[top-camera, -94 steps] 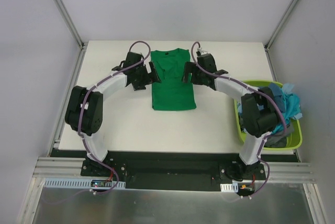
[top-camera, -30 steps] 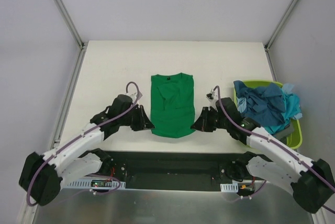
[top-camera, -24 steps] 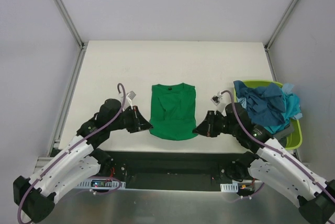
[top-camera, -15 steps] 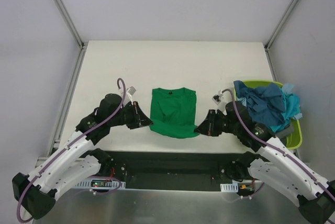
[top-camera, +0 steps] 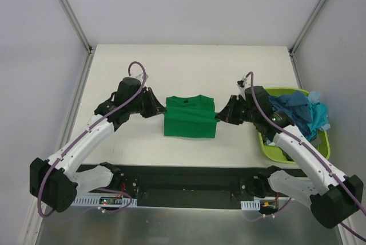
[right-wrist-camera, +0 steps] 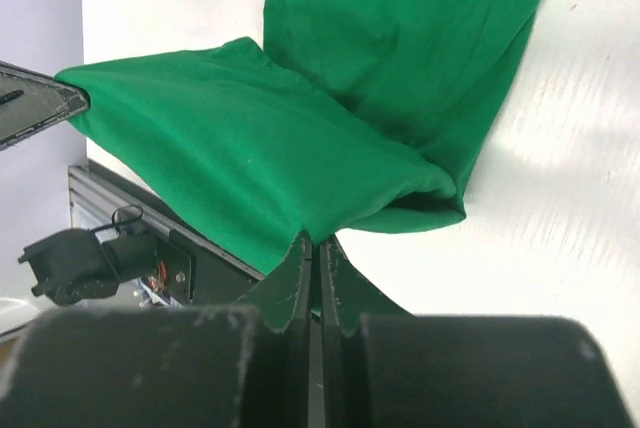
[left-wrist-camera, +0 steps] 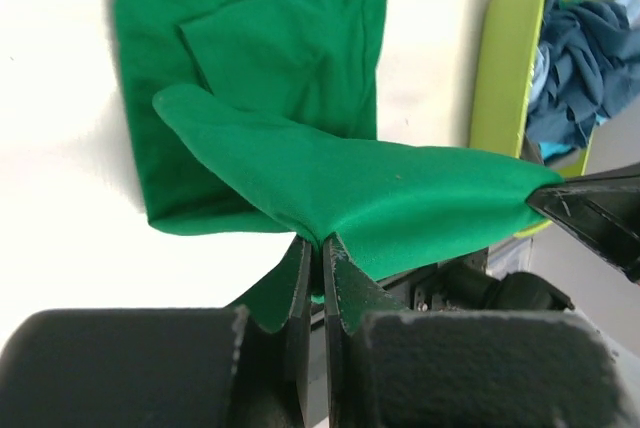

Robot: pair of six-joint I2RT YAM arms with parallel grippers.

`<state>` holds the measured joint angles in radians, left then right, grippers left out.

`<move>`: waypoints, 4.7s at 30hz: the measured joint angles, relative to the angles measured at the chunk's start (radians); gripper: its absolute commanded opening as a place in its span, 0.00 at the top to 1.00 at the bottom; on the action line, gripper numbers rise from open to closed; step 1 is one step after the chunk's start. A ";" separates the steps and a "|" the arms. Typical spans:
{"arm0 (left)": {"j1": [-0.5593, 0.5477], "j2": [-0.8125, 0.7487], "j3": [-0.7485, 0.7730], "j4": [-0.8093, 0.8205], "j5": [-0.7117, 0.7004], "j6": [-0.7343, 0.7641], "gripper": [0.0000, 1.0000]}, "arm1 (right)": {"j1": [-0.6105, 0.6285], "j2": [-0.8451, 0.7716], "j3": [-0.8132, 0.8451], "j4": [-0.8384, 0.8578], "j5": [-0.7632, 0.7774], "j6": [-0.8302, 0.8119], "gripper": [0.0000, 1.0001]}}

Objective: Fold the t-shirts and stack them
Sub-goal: Fold the long partially folded tshirt into a neat square, then smooth out wrinkles on the folded tshirt, then put the neatly folded tshirt into the corner of the board with the right arm

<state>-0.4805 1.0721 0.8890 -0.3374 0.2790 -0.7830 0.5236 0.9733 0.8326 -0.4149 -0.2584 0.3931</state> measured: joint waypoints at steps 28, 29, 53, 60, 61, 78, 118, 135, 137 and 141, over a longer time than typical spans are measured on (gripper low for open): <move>0.193 0.674 0.297 0.078 0.133 0.061 0.96 | -0.136 0.665 0.250 0.192 0.038 -0.019 0.94; 0.195 0.698 0.316 0.079 0.132 0.064 0.92 | -0.136 0.681 0.257 0.196 0.043 -0.017 0.93; 0.150 0.678 0.401 0.101 0.237 0.197 0.01 | -0.075 0.641 0.256 0.330 -0.050 -0.058 0.00; 0.135 0.890 0.549 0.114 0.289 0.198 0.01 | -0.069 0.840 0.362 0.370 -0.117 -0.057 0.04; 0.136 0.916 0.566 0.114 0.289 0.198 0.01 | -0.076 0.872 0.383 0.369 -0.117 -0.057 0.04; 0.155 1.049 0.628 0.142 0.306 0.171 0.01 | -0.135 1.027 0.500 0.349 -0.124 -0.079 0.04; 0.133 0.072 -0.168 0.067 -0.139 0.186 0.01 | 0.011 0.922 0.397 0.093 0.227 -0.147 0.93; 0.135 0.080 -0.168 0.033 -0.268 0.188 0.01 | -0.288 1.280 1.046 -0.241 0.423 -0.449 1.00; 0.135 0.088 -0.168 0.030 -0.280 0.189 0.01 | -0.359 1.328 1.139 -0.283 0.439 -0.480 0.99; 0.136 0.097 -0.166 0.016 -0.297 0.192 0.01 | -0.471 1.376 1.233 -0.333 0.453 -0.553 1.00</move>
<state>-0.3447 1.1687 0.7235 -0.3214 -0.0177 -0.5911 0.0528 2.3489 2.0659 -0.7483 0.1947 -0.1596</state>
